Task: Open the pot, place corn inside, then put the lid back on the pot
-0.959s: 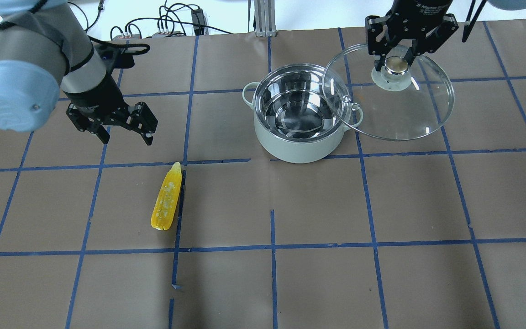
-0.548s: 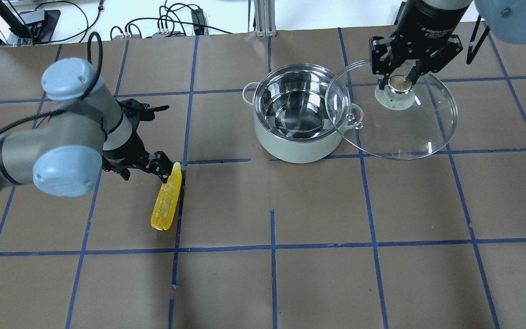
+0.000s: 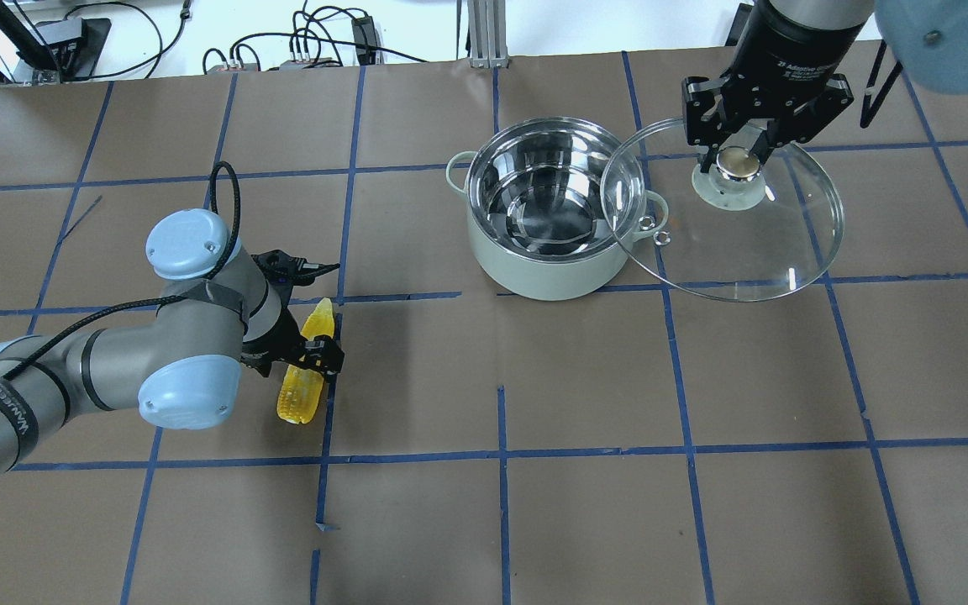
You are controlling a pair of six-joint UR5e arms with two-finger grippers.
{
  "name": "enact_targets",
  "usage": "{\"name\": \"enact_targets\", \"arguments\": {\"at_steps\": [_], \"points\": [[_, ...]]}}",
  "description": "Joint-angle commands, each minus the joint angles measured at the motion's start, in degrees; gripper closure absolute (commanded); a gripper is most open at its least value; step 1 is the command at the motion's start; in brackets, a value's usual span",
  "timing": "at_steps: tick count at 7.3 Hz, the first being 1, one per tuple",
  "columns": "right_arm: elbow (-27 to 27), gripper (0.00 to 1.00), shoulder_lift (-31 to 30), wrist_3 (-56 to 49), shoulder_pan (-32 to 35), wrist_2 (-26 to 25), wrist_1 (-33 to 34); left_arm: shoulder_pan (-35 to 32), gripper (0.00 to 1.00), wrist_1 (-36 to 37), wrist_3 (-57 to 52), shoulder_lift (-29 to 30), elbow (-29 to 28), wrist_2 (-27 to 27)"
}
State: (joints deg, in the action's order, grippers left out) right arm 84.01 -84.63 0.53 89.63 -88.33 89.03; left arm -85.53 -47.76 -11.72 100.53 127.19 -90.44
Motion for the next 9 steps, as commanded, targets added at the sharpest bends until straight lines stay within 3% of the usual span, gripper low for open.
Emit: {"name": "enact_targets", "arguments": {"at_steps": [1, 2, 3, 4, 5, 6, 7, 9], "points": [[0.0, 0.69, -0.1, 0.0, -0.1, 0.0, 0.0, 0.3, 0.00, 0.0, -0.2, -0.5, 0.7, -0.2], [0.0, 0.69, -0.1, 0.0, 0.0, 0.0, 0.0, 0.4, 0.11, 0.2, -0.3, -0.2, 0.6, 0.0], [0.0, 0.69, 0.0, 0.0, 0.0, 0.0, 0.0, 0.3, 0.43, 0.3, -0.2, -0.2, 0.6, 0.1], [0.0, 0.69, 0.0, 0.1, 0.0, 0.0, 0.0, 0.3, 0.67, 0.3, -0.2, -0.1, 0.2, 0.0], [0.0, 0.69, -0.1, 0.1, -0.1, 0.0, 0.0, 0.4, 0.77, 0.3, -0.2, -0.7, -0.4, 0.0], [-0.1, 0.69, -0.1, 0.1, 0.0, 0.0, 0.0, 0.4, 0.79, 0.3, -0.2, -0.9, -2.5, 0.0], [-0.2, 0.69, -0.1, 0.1, 0.0, 0.0, 0.0, -0.2, 0.80, -2.6, 0.7, -1.2, -8.0, -0.3], [-0.2, 0.69, -0.4, 0.1, 0.1, 0.0, -0.1, -1.2, 0.80, -16.0, 2.3, -0.4, -21.9, 3.3]]}}
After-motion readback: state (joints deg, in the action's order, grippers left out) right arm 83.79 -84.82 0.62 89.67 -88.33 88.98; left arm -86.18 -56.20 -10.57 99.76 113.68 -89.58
